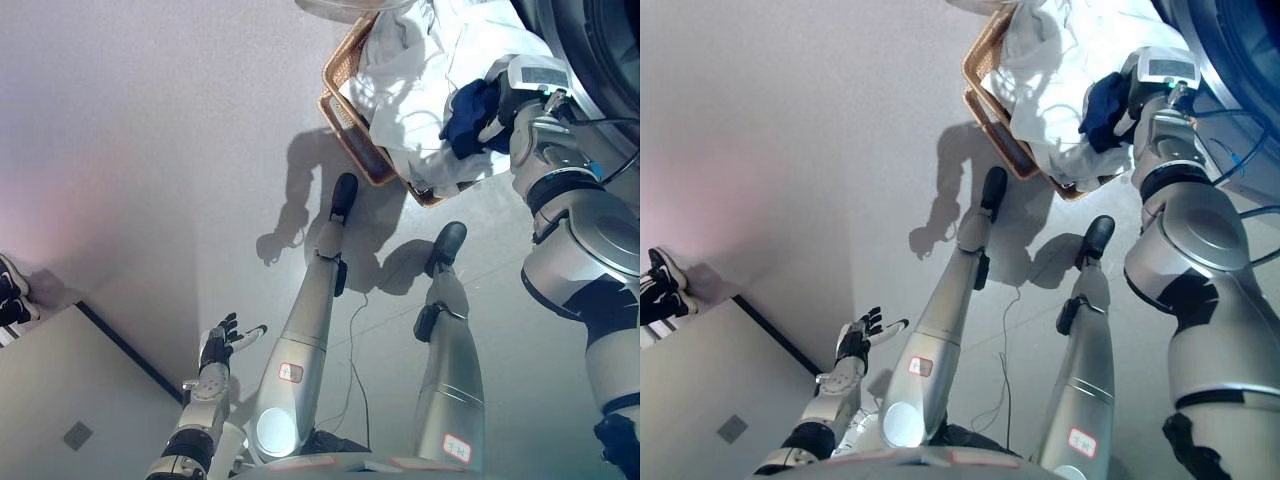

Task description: Put the clothes in the basket into the washing machine.

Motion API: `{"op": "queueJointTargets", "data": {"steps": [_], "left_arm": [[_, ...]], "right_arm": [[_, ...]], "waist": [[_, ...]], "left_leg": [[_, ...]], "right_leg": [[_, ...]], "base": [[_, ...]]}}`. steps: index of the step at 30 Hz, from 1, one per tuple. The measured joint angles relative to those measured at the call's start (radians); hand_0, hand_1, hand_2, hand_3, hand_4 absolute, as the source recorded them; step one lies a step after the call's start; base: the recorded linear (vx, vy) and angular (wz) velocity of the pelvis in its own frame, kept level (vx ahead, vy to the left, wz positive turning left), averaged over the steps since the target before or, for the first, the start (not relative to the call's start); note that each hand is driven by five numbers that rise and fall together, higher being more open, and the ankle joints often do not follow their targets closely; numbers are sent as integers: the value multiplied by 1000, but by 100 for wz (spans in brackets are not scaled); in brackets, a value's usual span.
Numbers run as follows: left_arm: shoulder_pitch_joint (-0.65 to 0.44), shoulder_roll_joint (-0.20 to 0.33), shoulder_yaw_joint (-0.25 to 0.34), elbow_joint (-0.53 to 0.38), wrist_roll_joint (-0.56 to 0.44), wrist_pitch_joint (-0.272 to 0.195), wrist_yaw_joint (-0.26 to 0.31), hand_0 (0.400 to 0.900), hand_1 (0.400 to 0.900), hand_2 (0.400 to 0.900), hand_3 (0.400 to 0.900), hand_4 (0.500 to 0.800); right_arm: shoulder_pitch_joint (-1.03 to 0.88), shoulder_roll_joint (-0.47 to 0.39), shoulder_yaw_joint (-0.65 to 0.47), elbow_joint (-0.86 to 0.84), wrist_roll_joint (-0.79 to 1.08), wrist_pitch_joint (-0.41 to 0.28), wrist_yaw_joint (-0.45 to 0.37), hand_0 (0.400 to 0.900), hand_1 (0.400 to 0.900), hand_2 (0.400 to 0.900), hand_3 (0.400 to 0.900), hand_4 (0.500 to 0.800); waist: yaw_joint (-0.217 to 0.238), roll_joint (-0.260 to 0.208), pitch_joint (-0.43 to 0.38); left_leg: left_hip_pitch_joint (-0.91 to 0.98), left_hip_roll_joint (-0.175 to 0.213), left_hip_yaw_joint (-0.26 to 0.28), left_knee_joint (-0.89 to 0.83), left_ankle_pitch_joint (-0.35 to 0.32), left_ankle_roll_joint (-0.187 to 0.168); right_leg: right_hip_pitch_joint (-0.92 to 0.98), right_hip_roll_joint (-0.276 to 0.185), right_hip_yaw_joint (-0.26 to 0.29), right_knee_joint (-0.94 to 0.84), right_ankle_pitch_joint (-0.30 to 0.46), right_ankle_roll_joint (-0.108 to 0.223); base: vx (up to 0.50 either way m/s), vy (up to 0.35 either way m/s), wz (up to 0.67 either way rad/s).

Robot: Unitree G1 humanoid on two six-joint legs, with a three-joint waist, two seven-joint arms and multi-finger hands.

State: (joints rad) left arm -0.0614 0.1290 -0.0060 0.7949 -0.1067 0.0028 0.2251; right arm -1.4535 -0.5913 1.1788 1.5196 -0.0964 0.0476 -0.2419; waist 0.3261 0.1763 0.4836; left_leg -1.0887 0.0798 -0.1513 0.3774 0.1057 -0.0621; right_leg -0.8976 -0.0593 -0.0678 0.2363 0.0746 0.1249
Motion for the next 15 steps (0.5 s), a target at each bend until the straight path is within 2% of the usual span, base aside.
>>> {"op": "queueJointTargets", "data": {"steps": [6, 10, 14, 15], "left_arm": [[-1, -2, 1, 20, 0, -7, 6, 900, 900, 900, 900, 800], [-3, -1, 1, 21, 0, -7, 8, 900, 900, 900, 900, 800], [-19, -1, 1, 49, 0, -7, 15, 900, 900, 900, 900, 800], [-19, -1, 1, 53, -1, -7, 16, 900, 900, 900, 900, 800]], "right_arm": [[4, 26, -5, -15, 20, -7, -26, 400, 400, 400, 400, 500], [4, 23, -12, -13, 39, -2, -34, 400, 400, 400, 400, 500], [31, 28, -44, -29, 50, 2, -34, 400, 400, 400, 400, 500], [35, 31, -44, -33, 59, 1, -34, 400, 400, 400, 400, 500]], "waist": [[-32, 0, 0], [-35, 0, 0], [-45, 0, 4], [-55, 0, 4]], "left_leg": [[2, 3, 6, 1, 2, -3], [21, 1, 20, 1, 0, -3], [82, 3, 33, -1, -4, 6], [99, 3, 33, -1, -11, -2]], "right_leg": [[12, 3, 17, -44, 15, 1], [28, 2, 28, -45, 20, 5], [81, 1, 37, -47, 28, 4], [98, 1, 37, -52, 28, 4]], "base": [[18, -21, -6], [2, -31, -6], [-15, -39, -8], [-12, -56, -11]]}}
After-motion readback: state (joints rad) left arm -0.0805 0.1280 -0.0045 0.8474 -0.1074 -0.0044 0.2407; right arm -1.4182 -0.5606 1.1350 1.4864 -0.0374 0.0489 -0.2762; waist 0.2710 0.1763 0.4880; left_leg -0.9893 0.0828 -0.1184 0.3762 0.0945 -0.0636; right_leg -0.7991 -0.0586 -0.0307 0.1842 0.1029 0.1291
